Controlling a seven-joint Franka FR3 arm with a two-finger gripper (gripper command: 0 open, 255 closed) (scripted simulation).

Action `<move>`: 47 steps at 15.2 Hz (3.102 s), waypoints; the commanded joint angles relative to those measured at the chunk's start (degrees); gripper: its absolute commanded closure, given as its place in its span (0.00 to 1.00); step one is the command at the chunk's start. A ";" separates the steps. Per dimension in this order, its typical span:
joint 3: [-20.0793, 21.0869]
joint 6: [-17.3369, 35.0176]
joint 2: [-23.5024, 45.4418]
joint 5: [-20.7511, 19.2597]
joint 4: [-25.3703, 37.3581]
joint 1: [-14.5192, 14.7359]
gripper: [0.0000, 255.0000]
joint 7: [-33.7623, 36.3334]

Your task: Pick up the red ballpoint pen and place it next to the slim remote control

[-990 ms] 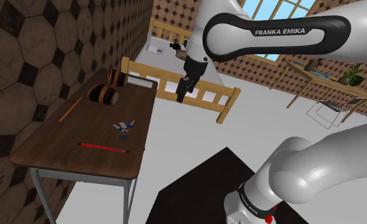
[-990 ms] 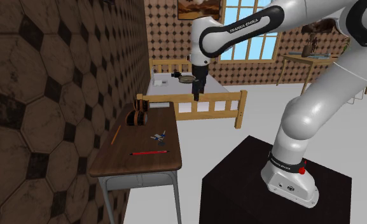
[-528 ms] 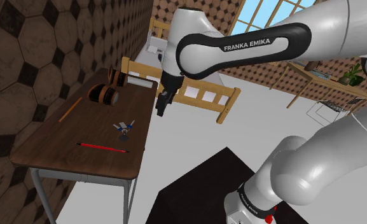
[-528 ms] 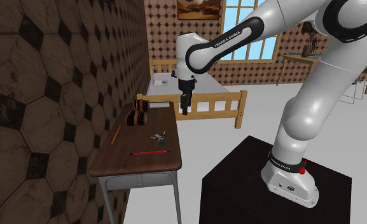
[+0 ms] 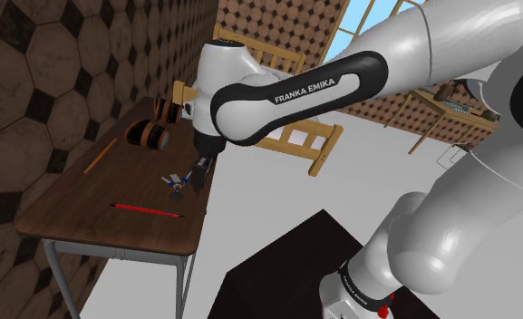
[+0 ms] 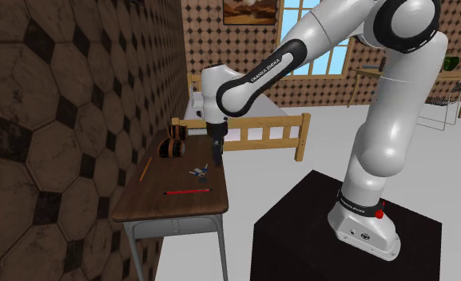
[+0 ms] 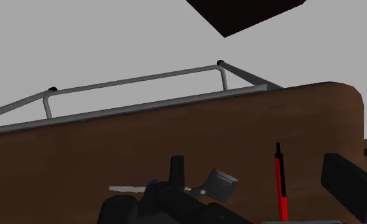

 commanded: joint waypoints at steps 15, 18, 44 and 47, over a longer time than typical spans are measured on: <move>2.72 10.60 14.05 -3.41 1.90 3.72 0.00 0.40; 2.71 10.60 14.05 -3.41 1.90 3.72 0.00 0.40; 3.41 1.19 6.85 -0.28 4.46 3.12 1.00 -1.63; 3.45 -1.03 5.45 0.25 5.36 3.05 1.00 -1.97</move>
